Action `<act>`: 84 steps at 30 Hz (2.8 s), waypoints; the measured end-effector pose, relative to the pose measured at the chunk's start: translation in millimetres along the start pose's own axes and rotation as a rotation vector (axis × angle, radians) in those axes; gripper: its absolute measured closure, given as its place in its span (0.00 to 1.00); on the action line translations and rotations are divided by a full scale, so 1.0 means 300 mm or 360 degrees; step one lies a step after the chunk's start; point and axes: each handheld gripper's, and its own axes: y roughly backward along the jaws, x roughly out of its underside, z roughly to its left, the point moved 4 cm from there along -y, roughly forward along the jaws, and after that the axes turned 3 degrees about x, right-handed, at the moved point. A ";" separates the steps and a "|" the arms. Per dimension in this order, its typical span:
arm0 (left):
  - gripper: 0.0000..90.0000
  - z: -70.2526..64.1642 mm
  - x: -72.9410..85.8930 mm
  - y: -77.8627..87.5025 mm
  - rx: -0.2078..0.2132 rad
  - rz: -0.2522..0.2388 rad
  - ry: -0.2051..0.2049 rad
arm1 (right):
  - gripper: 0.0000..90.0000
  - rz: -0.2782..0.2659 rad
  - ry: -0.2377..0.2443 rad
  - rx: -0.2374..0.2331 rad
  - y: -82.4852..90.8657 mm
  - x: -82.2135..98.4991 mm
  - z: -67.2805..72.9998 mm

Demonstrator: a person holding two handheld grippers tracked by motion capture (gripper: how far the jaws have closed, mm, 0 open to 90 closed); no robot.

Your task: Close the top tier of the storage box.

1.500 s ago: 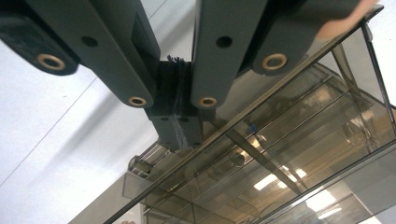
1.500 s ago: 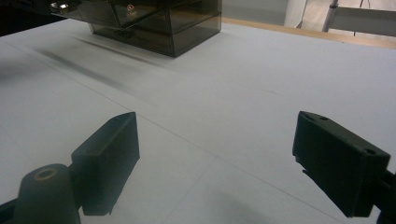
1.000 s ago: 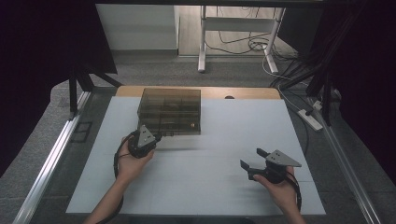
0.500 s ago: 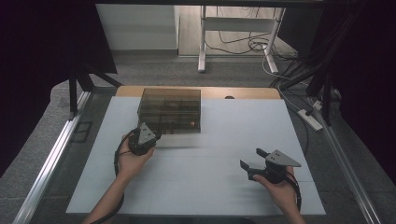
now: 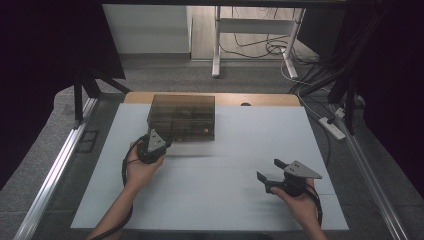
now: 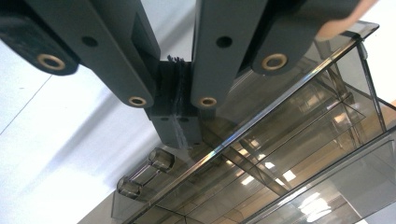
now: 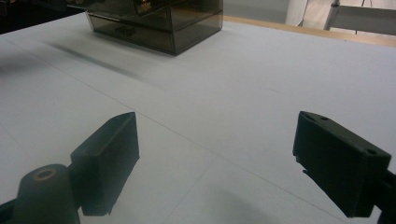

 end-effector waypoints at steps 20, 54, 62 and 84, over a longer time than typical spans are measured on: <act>1.00 0.018 -0.014 -0.025 -0.0006 0.0012 -0.0001 | 0.15 -0.0004 0.0003 -0.0005 0.000 -0.001 0.002; 1.00 0.041 -0.051 -0.053 -0.0028 0.0010 0.0005 | 0.15 -0.0003 0.0005 -0.0006 -0.002 -0.001 0.002; 1.00 0.050 -0.056 -0.059 -0.0032 0.0008 0.0014 | 0.15 -0.0002 0.0007 -0.0010 -0.002 -0.001 0.005; 1.00 0.074 -0.077 -0.075 -0.0050 0.0020 0.0013 | 0.15 -0.0006 0.0008 -0.0011 0.000 -0.003 0.004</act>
